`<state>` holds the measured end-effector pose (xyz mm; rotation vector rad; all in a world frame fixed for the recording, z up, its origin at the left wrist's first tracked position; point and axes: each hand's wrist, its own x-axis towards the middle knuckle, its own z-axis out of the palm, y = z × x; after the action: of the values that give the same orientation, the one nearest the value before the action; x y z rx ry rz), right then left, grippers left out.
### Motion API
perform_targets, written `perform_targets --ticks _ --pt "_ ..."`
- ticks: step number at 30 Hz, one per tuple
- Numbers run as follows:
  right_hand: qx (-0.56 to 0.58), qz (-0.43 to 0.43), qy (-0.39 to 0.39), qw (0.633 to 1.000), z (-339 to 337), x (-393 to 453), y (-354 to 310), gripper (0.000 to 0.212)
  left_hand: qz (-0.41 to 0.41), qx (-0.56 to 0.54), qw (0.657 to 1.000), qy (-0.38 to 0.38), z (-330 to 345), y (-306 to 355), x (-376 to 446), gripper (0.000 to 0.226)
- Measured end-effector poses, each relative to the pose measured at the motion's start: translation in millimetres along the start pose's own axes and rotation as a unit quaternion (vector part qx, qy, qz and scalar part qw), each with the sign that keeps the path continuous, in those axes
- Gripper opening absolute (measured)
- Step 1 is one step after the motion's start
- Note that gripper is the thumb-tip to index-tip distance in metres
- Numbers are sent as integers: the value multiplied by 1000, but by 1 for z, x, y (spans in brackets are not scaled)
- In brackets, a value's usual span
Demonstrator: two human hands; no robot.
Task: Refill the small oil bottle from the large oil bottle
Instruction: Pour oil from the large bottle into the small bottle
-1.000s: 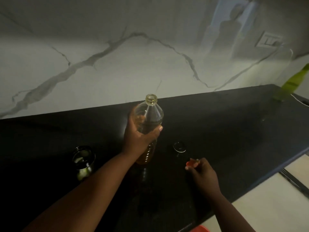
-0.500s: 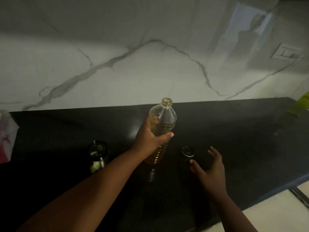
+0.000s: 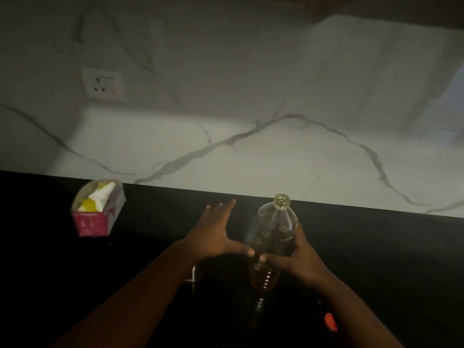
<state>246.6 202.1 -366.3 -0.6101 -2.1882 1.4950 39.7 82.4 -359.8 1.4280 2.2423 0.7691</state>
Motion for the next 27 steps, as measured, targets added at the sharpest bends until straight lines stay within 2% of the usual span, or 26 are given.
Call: perform_targets --ticks 3,7,11,13,17,23,27 --pt "26 11 1 1000 3 8 12 88 -9 112 993 30 3 -17 -13 130" --pt "27 7 -7 1000 4 15 19 73 -74 129 986 80 15 -43 -36 128" --pt "44 -8 8 999 9 20 19 58 -123 -25 980 152 20 -65 -53 112" --pt "38 -15 9 999 11 23 17 54 -147 -110 971 152 24 -73 -61 103" --pt "16 -24 -5 1000 15 30 20 48 -151 -229 947 169 33 -82 -67 68" --pt "0 -29 -10 1000 21 37 17 49 -155 -273 939 140 33 -86 -53 78" --pt "-36 -25 -13 999 28 43 8 59 -144 -279 942 121 32 -95 -43 63"
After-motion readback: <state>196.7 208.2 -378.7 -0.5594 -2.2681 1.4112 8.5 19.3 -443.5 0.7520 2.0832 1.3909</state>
